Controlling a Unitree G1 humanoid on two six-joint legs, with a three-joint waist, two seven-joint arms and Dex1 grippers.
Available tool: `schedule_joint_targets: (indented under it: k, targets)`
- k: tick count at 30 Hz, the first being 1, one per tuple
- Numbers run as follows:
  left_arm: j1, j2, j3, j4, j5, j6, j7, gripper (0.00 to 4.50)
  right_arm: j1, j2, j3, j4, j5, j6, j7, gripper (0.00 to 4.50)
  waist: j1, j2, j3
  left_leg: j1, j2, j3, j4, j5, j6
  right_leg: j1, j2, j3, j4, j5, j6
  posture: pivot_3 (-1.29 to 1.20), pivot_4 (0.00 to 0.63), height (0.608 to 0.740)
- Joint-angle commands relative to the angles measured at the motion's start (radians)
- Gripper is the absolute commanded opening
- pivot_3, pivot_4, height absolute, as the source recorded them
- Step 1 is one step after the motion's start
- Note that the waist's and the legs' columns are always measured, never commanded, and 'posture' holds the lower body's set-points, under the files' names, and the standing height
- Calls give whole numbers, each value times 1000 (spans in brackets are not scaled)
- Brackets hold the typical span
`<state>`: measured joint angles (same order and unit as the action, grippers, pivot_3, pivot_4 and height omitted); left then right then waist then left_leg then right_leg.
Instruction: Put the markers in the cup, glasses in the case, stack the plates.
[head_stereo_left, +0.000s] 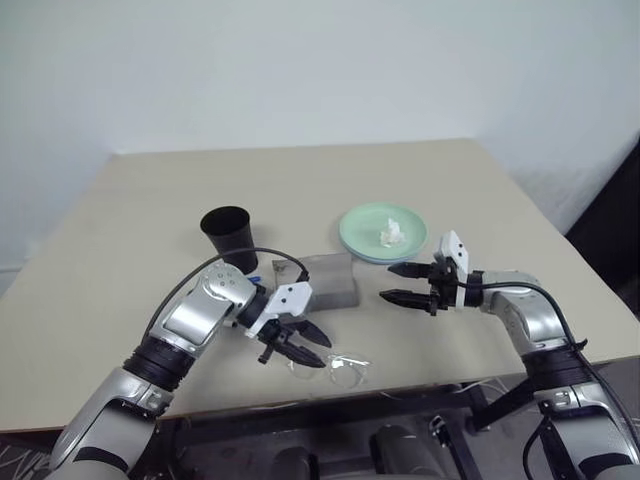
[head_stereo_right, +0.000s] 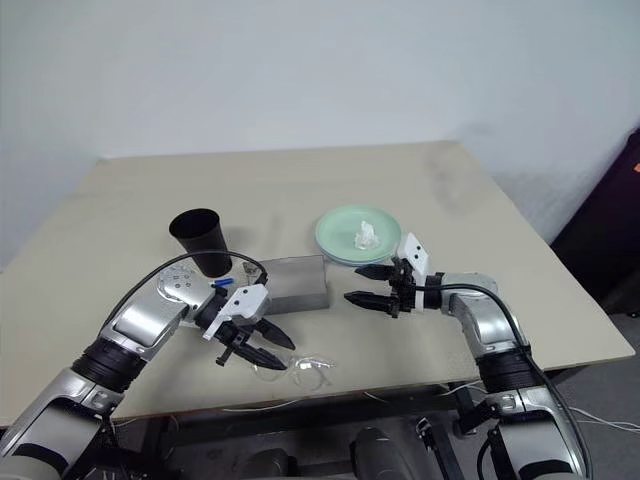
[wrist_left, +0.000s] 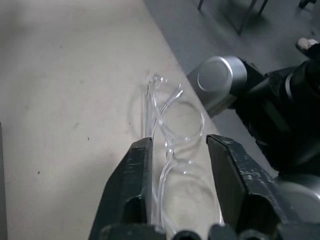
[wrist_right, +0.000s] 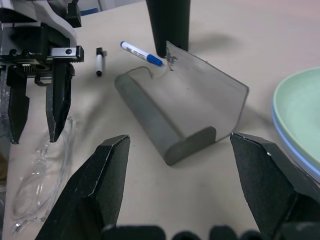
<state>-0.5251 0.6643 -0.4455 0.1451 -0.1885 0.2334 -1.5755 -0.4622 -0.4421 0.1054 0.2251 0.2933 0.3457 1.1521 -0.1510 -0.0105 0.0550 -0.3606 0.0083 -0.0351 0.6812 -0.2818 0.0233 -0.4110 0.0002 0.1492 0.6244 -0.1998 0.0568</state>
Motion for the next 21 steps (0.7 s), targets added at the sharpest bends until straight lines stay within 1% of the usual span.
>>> schedule_joint_targets:
  k: [1, 10, 19, 21]
  targets:
    - [-38, -8, -1, 6, 19, -32, -17, 1556, -14, 4, -6, -33, 12, -11, -12, 3488, 0, 0, 0, 0, 0, 0, 0, 0, 0, 0, 0, 0, 0, 0, 0, 0, 0, 740]
    - [-89, -68, -41, 108, 86, -76, -22, 1556, -9, 15, -2, -40, 13, -13, -41, 3488, 0, 0, 0, 0, 0, 0, 1, 0, 0, 0, 0, 0, 0, 0, 0, 0, 0, 740]
    - [-112, -106, -63, 160, 109, -100, -39, 1556, 10, 10, -11, -63, 21, -6, -62, 3488, 0, 0, 0, 0, 0, 0, 1, 0, 0, 1, 0, 0, 0, 0, 0, 0, 0, 740]
    - [-114, -110, -66, 165, 109, -102, -39, 1201, 12, 9, -11, -66, 20, -6, -67, 3488, 0, 0, 0, 0, 0, 0, 1, 0, 0, 1, 0, 0, 0, 0, 0, 0, 0, 740]
